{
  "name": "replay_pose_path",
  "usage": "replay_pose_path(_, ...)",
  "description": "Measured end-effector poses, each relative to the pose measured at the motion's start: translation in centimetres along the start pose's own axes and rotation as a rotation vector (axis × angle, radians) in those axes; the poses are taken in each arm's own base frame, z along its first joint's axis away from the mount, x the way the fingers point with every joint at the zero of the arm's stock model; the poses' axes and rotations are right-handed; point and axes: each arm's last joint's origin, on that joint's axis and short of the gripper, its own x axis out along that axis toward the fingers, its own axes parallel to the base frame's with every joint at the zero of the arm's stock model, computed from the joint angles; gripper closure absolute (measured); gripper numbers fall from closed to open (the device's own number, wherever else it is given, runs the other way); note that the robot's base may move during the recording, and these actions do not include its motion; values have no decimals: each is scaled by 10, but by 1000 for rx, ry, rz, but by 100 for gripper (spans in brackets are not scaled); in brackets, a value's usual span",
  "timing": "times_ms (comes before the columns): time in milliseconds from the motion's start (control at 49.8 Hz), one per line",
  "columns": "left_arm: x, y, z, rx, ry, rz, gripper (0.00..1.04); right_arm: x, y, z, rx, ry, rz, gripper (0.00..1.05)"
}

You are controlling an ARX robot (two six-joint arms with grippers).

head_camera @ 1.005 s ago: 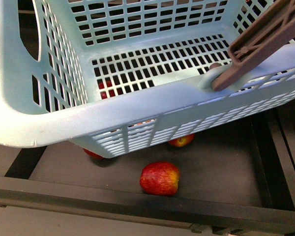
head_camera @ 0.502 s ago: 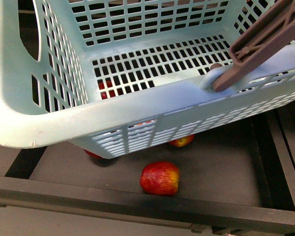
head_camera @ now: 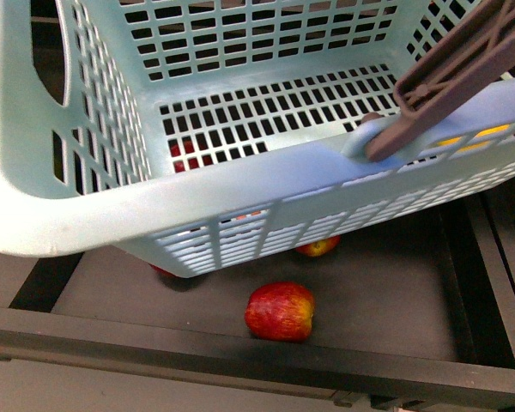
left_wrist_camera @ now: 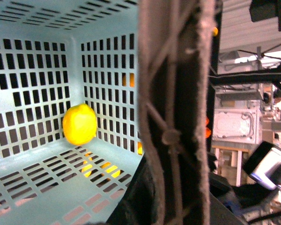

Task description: Pick lemon and mango into basket

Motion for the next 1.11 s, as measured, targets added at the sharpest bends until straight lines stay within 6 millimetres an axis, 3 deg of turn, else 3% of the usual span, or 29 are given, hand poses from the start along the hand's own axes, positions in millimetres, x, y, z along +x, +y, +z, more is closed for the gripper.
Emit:
replay_pose_path(20,0,0,0,2,1,0,100,-5,-4,3,8,-18,-13,7)
replay_pose_path(221,0,0,0,2,-7,4,100,-43,-34,12,-15,-118,-213,11)
replay_pose_path(402,0,0,0,3,-4,3,100,-61,-38,-10,-236,-357,-183,37)
replay_pose_path(563,0,0,-1,-1,13,-5,100,-70,-41,-47,-281,-343,-190,63)
replay_pose_path(804,0,0,0,2,-3,3,100,-82,-35,-81,-298,-338,-191,102)
replay_pose_path(1105,0,0,0,2,-1,1,100,-98,-38,-109,-303,-341,-192,103)
